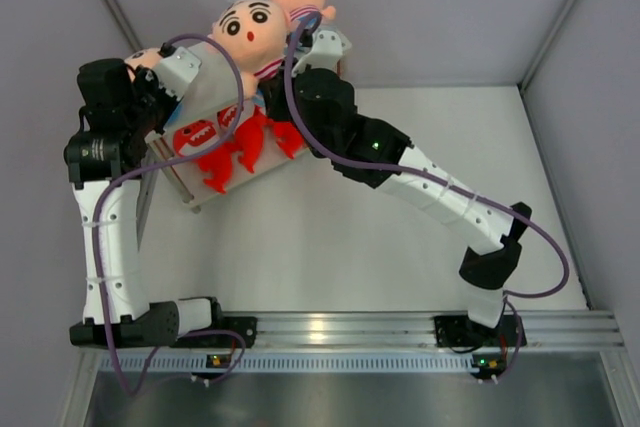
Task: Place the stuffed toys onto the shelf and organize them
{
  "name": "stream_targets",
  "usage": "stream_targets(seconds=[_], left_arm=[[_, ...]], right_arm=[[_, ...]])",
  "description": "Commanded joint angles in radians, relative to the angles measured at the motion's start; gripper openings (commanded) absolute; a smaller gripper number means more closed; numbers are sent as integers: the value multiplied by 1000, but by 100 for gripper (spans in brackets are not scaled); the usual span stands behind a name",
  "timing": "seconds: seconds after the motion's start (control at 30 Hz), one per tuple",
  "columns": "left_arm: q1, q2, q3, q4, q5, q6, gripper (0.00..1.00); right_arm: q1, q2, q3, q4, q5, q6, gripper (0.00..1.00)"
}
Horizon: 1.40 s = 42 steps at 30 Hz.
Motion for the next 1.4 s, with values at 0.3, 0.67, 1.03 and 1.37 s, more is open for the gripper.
stream_targets(seconds=[0.3,0.67,1.03,1.37], left_arm=[[0,-24,2,23,55,-5,41],[2,-81,42,24,90,-57,76],[0,-205,17,16,417,-42,79],[-9,-227,-7,-4,721,0,87]], right_arm=[[1,65,105,68,-20,24,0],[-13,122,125,100,-52,22,0],[-13,-2,28,117,-89,166,0],[10,-59,-29,157,-186,286,0]])
